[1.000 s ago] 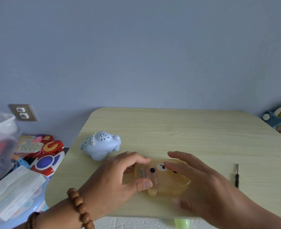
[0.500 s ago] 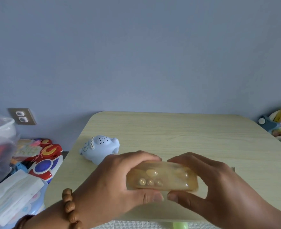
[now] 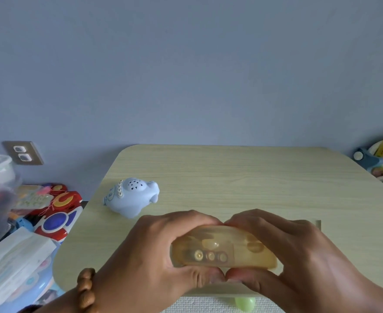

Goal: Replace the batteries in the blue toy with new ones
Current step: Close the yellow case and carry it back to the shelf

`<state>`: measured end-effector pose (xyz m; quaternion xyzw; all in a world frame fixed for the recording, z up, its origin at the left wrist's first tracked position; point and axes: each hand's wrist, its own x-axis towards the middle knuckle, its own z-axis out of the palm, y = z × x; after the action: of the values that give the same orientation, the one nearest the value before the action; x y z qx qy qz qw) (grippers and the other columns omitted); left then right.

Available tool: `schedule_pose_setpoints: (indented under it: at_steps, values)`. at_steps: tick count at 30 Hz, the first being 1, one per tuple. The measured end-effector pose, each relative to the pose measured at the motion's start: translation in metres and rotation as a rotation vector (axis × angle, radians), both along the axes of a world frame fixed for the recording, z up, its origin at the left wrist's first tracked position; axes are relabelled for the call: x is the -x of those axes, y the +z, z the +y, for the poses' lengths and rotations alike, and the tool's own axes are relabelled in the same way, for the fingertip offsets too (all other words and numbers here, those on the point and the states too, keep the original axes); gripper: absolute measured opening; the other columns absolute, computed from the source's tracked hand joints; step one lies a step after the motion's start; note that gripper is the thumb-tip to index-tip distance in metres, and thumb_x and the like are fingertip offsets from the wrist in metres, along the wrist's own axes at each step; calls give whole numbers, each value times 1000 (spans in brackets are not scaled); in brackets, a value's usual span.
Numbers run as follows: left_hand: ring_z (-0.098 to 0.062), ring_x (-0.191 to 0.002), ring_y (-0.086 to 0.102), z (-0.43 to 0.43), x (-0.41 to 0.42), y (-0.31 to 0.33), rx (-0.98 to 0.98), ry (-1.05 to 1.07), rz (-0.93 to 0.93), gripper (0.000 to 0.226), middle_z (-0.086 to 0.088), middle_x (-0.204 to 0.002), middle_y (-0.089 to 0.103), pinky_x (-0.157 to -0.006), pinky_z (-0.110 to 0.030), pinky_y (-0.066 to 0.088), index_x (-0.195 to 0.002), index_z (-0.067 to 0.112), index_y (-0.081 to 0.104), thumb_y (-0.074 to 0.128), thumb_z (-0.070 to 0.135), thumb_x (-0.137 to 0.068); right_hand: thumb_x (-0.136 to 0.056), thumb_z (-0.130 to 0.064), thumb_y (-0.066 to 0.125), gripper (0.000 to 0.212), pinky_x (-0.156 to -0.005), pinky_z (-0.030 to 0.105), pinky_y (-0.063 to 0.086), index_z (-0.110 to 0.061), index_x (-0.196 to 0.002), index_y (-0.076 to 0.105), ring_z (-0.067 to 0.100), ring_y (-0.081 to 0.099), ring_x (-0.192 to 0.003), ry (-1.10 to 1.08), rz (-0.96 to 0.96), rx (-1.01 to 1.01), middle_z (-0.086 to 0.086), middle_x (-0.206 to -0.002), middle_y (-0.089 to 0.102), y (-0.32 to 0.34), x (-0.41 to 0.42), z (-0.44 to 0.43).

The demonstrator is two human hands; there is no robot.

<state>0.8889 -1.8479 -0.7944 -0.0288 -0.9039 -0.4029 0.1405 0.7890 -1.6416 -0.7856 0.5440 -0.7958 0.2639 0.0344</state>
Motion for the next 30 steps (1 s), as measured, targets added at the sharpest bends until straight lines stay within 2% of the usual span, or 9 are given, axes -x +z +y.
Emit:
schedule_pose_setpoints:
  at_steps: [5,9,13,16,19,21,23,25,30]
  values:
    - [-1,-83,72,-1,2,-3,-35,4,-60,45,23,-87,75,-70,-11,54,-104,39,72,94,35,-65,-89,-68,62,49,-59,-4,30,-30,-120,67,-23,45,-69,-7,-48,45,-25,-101,68,-8,2,-3]
    - [-4,-89,72,-6,5,-3,-60,-29,-141,47,20,-92,76,-78,-22,57,-107,42,70,92,41,-66,-91,-69,58,52,-58,2,39,-27,-121,67,-14,50,-68,-2,-23,19,-23,-107,68,-10,0,-3]
    - [-7,-110,69,-11,13,-8,-449,-136,-308,79,18,-123,69,-89,-32,55,-123,47,62,90,63,-50,-93,-67,55,55,-57,21,53,-22,-120,71,2,69,-88,-67,154,60,-13,-115,72,-4,4,2]
    - [-15,-115,69,-15,19,-12,-693,-155,-308,76,8,-127,70,-86,-29,58,-119,41,68,90,64,-50,-91,-68,55,58,-64,10,45,-20,-121,72,3,69,-99,-111,189,48,-11,-118,73,0,3,3]
    - [-17,-116,69,-19,21,-12,-638,-176,-325,66,4,-125,72,-98,-33,53,-118,44,67,92,54,-58,-86,-77,53,67,-71,1,45,-37,-140,54,-11,58,-119,-80,63,-98,-28,-140,55,-1,3,6]
    - [-14,-113,70,-22,20,-15,-587,-149,-327,65,5,-121,74,-98,-32,53,-117,50,65,94,48,-59,-73,-89,53,83,-86,2,43,-58,-147,32,-24,38,-132,-204,-104,-178,-47,-150,32,-3,10,19]
    - [-14,-108,72,-24,18,-18,-585,-119,-309,71,3,-118,75,-93,-29,56,-115,52,65,97,47,-51,-60,-100,44,84,-86,8,50,-57,-131,52,-22,52,-119,-433,-254,-13,-42,-134,54,-4,15,38]
    - [-15,-108,72,-26,15,-20,-589,-110,-291,80,2,-118,74,-89,-25,57,-116,51,65,99,50,-43,-58,-101,38,80,-72,20,56,-42,-103,66,-6,68,-89,-749,-201,162,-22,-97,72,-14,22,55]
    - [-18,-114,70,-26,15,-20,-638,-118,-282,80,2,-126,71,-82,-26,59,-119,41,67,101,32,-47,-74,-86,48,68,-85,35,49,-37,-121,58,15,54,-113,-1053,-199,-301,-9,-115,54,-32,28,50]
